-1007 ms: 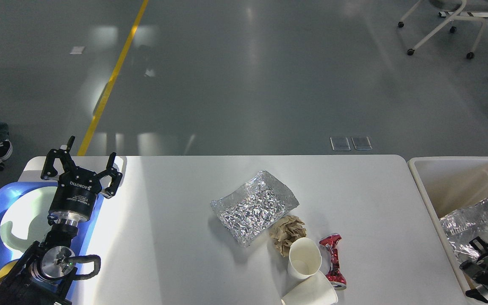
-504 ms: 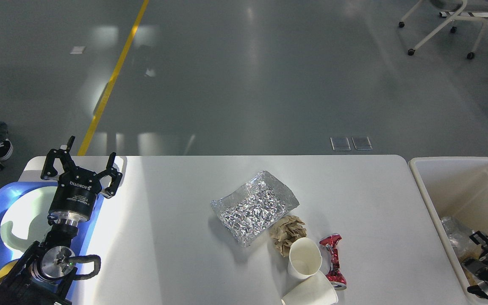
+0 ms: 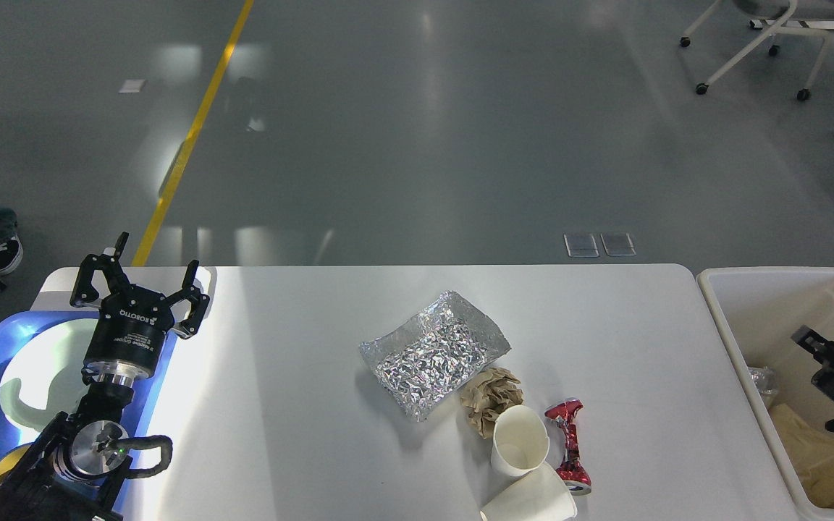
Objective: Tidy desktop
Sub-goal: 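Lower the foil packet into the bin and release it, then raise the right gripper and swing it toward the clear foil-scrap bag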
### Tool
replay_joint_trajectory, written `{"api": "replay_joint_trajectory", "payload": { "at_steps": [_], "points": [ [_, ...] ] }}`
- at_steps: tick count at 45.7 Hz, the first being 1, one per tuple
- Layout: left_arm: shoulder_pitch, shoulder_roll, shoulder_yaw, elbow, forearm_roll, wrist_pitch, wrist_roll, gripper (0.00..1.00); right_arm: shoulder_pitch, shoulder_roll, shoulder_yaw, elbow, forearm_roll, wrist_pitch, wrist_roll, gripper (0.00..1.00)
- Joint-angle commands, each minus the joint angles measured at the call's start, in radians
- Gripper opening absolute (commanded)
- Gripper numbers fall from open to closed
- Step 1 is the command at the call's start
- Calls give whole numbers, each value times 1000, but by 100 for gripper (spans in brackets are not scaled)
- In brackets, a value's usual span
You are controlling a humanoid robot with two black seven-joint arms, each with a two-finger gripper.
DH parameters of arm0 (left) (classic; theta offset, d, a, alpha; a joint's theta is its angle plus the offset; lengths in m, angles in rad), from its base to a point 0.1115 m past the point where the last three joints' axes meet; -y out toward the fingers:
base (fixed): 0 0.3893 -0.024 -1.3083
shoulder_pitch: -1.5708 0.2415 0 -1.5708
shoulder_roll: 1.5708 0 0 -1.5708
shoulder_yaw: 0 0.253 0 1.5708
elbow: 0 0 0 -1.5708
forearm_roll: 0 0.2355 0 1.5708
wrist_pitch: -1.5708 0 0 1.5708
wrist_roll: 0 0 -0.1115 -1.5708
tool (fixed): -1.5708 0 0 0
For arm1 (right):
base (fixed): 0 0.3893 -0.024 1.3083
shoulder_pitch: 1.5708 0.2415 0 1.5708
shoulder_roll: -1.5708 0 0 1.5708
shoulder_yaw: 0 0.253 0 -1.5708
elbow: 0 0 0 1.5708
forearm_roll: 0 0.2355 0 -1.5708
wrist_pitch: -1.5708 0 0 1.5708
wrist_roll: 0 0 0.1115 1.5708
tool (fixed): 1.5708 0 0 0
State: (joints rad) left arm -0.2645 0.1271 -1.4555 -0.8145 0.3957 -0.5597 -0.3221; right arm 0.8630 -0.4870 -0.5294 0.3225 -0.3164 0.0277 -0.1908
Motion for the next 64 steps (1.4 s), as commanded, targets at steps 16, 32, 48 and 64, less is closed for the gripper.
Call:
{"api": "replay_joint_trajectory", "payload": {
  "at_steps": [16, 32, 48, 64],
  "points": [
    [1, 0, 0, 0, 0, 0, 0, 97, 675, -47, -155, 338, -293, 819, -7, 100],
    [1, 0, 1, 0, 0, 0, 0, 97, 1205, 114, -506, 834, -3, 880, -10, 100],
    [1, 0, 1, 0, 0, 1, -2, 97, 1514, 258, -529, 1197, 267, 854, -10, 98],
    [1, 0, 1, 0, 0, 1, -2, 97, 1637, 289, -624, 1296, 436, 764, 27, 100]
  ]
}}
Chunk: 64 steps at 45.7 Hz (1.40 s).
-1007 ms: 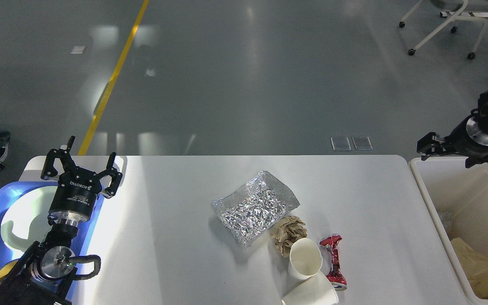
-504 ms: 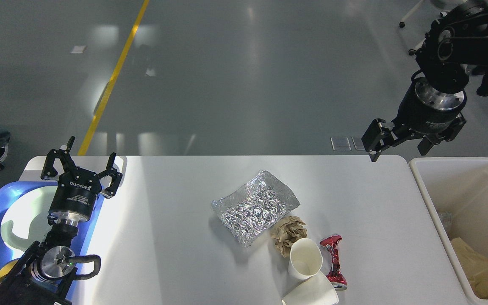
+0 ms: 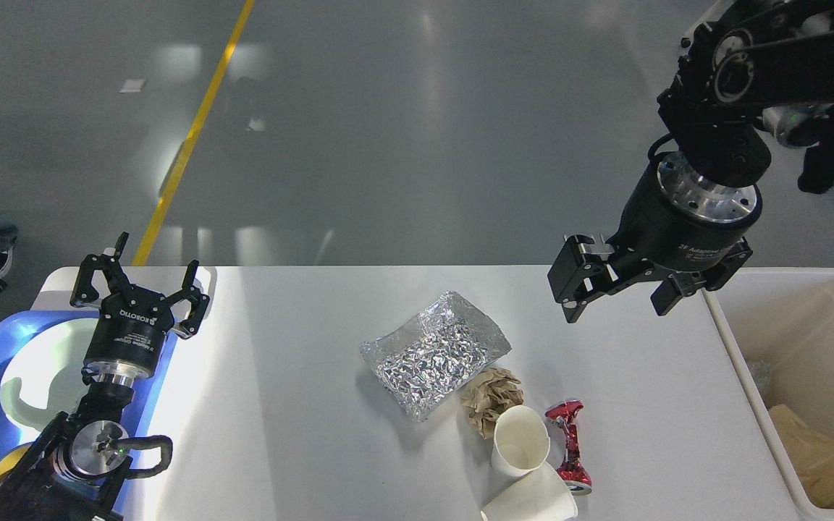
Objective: Tidy desktop
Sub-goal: 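Raise the right gripper and swing it toward the clear foil-scrap bag, then lower the right gripper onto the clear bag and grasp it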
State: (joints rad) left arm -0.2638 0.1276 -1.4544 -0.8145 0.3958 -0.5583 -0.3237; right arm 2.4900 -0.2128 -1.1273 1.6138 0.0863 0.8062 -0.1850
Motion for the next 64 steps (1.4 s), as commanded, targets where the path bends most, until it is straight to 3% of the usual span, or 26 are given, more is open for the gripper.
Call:
{"api": "replay_joint_trajectory", "payload": {
  "at_steps": [1, 23, 38, 58, 64],
  "points": [
    [0, 0, -1, 0, 0, 0, 0, 97, 10, 19, -26, 5, 33, -15, 27, 100],
    [-2, 0, -1, 0, 0, 0, 2, 97, -11, 39, -19, -17, 38, -12, 24, 100],
    [0, 0, -1, 0, 0, 0, 2, 97, -204, 101, 6, -104, 222, -232, 24, 100],
    [0, 0, 0, 0, 0, 0, 2, 97, -408, 251, 93, -236, 877, -269, 12, 100],
    [0, 0, 0, 0, 0, 0, 2, 97, -516, 292, 176, -265, 902, -462, 12, 100]
  ]
}}
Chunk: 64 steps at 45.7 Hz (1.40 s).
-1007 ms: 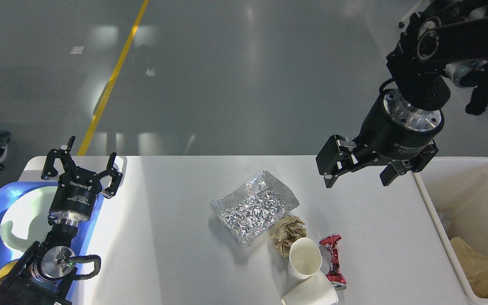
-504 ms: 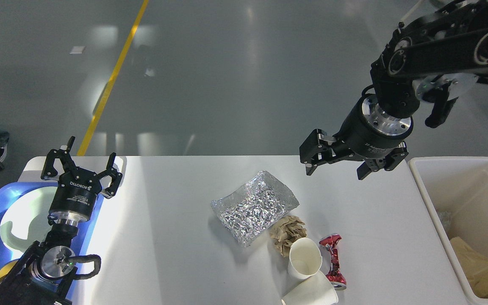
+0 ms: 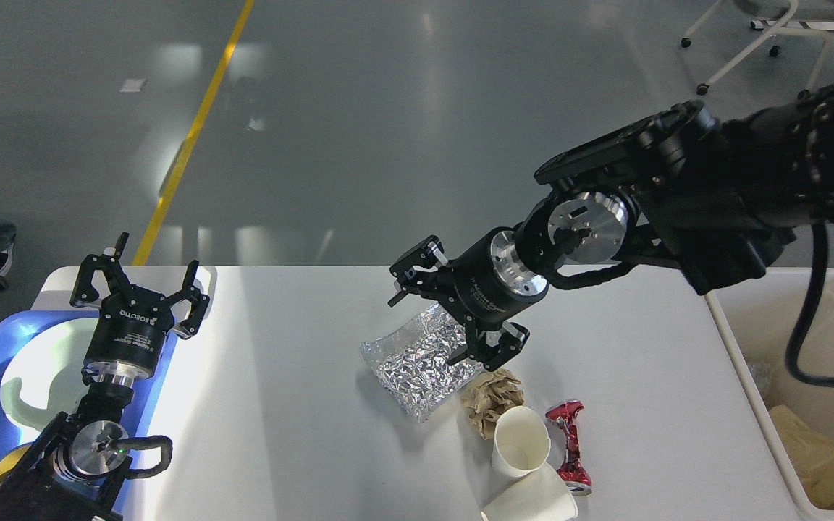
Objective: Tidy desktop
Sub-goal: 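Lower the right gripper onto the clear bag and grasp it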
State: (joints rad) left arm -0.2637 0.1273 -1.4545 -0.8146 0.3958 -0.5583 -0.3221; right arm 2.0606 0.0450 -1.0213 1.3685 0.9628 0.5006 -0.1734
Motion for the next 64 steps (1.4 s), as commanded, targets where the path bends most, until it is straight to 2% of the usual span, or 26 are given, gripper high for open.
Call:
{"api": "replay_joint_trajectory", "payload": {
  "at_steps": [1, 2, 6, 17, 20, 28, 33, 64],
  "points": [
    [0, 0, 0, 0, 0, 0, 0, 97, -108, 39, 88, -20, 25, -201, 0, 100],
    [0, 0, -1, 0, 0, -2, 0, 97, -167, 42, 139, -22, 21, -306, 0, 100],
    [0, 0, -1, 0, 0, 0, 0, 97, -246, 42, 207, -26, 11, -424, 0, 100],
    [0, 0, -1, 0, 0, -2, 0, 97, -404, 118, 254, -167, -19, -554, -1, 100],
    [0, 0, -1, 0, 0, 0, 0, 97, -441, 142, 253, -221, -26, -566, -8, 100],
    [-2, 0, -1, 0, 0, 0, 0, 97, -514, 154, 244, -324, -64, -577, -80, 100],
    [0, 0, 0, 0, 0, 0, 0, 97, -577, 156, 248, -355, -145, -577, -109, 100],
    [0, 0, -1, 0, 0, 0, 0, 97, -766, 147, 265, -528, -176, -565, -98, 99]
  ]
}}
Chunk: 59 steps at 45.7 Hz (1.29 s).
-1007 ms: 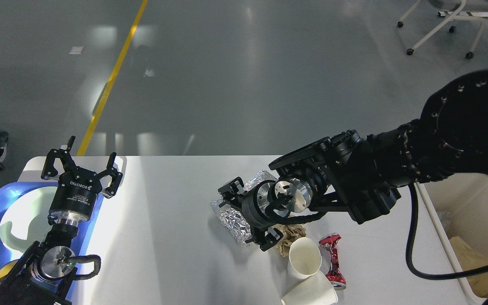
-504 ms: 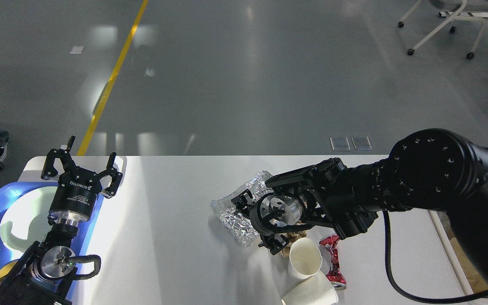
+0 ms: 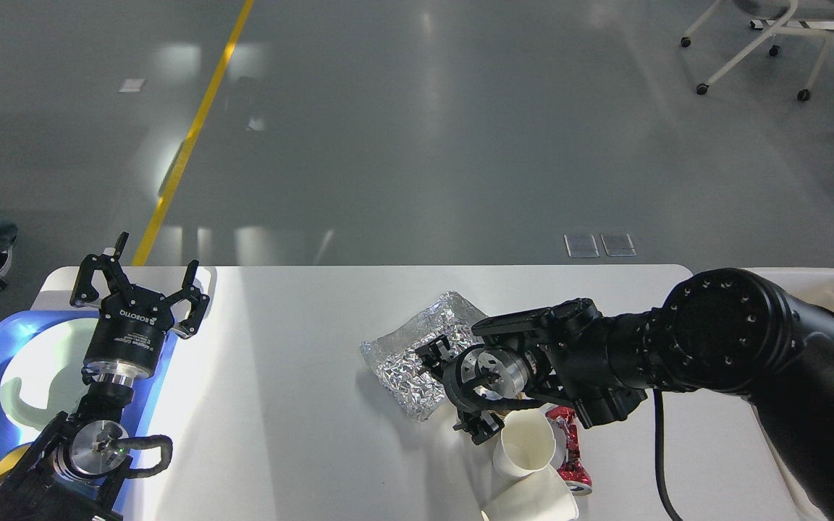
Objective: Tidy desktop
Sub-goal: 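Lower the right gripper onto the clear bag and grasp it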
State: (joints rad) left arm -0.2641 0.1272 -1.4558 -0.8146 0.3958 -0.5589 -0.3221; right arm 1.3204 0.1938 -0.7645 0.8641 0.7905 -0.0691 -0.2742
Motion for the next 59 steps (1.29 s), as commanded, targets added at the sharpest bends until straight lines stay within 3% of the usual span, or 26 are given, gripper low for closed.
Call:
{"api": "replay_joint_trajectory", "payload": {
  "at_steps": [1, 9, 14, 23, 51, 59],
  "points": [
    [0, 0, 0, 0, 0, 1, 0, 97, -30, -2, 11, -28, -8, 6, 3, 99],
    [0, 0, 0, 0, 0, -1, 0, 97, -75, -4, 70, -39, -83, 6, 1, 95],
    [-1, 0, 0, 0, 0, -1, 0, 97, -84, -4, 88, -36, -123, 6, 3, 76],
    [0, 0, 0, 0, 0, -1, 0, 97, -92, -4, 111, -36, -136, 8, 3, 50],
    [0, 0, 0, 0, 0, 0, 0, 97, -127, -4, 111, -71, -142, -5, 3, 48],
    [0, 0, 0, 0, 0, -1, 0, 97, -133, -4, 111, -65, -145, 6, 3, 8]
  ]
}}
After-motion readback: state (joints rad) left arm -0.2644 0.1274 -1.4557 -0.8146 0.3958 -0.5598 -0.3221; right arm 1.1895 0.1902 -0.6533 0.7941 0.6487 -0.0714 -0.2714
